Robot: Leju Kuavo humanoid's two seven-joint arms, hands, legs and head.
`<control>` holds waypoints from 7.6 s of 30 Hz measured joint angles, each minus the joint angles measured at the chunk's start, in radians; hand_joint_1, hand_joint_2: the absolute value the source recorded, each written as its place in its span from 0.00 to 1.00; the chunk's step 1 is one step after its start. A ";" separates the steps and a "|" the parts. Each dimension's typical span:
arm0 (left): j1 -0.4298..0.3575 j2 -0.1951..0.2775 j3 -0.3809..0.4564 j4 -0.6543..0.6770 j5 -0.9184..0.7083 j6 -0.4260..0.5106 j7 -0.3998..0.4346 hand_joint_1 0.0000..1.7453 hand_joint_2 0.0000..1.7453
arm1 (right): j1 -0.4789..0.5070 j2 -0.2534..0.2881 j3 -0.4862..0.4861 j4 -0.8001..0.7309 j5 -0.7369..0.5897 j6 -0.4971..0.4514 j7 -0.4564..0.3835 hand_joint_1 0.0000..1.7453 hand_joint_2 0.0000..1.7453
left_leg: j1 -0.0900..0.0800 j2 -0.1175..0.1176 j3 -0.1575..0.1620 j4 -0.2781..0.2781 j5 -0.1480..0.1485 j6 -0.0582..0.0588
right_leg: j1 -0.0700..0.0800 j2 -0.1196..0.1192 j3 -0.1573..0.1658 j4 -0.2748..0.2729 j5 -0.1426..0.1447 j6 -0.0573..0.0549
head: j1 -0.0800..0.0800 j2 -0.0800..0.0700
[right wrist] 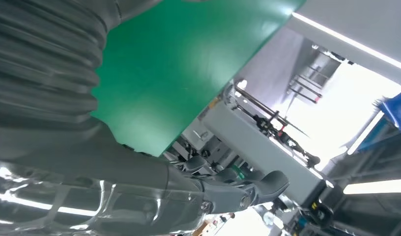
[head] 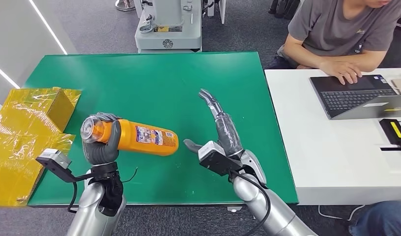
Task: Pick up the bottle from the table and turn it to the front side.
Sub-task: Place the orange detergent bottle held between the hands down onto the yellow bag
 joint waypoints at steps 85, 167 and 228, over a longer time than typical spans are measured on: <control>-0.478 0.355 -0.160 0.842 -1.640 0.131 0.219 1.00 1.00 | 0.495 0.044 -0.219 -0.436 0.054 0.093 0.011 0.00 1.00 | 0.000 0.004 0.001 -0.001 0.000 -0.002 | 0.000 0.004 -0.001 0.001 -0.001 -0.002 | 0.000 0.000; -0.478 0.355 -0.160 0.842 -1.640 0.131 0.219 1.00 1.00 | 0.495 0.044 -0.219 -0.436 0.054 0.093 0.011 0.00 1.00 | 0.000 0.004 0.001 -0.001 0.000 -0.002 | 0.000 0.004 -0.001 0.001 -0.001 -0.002 | 0.000 0.000; -0.478 0.355 -0.160 0.844 -1.640 0.131 0.219 1.00 1.00 | 0.495 0.044 -0.219 -0.436 0.055 0.093 0.011 0.00 1.00 | 0.000 0.004 0.001 -0.001 0.000 -0.002 | 0.000 0.004 -0.001 0.001 -0.001 -0.002 | 0.000 0.000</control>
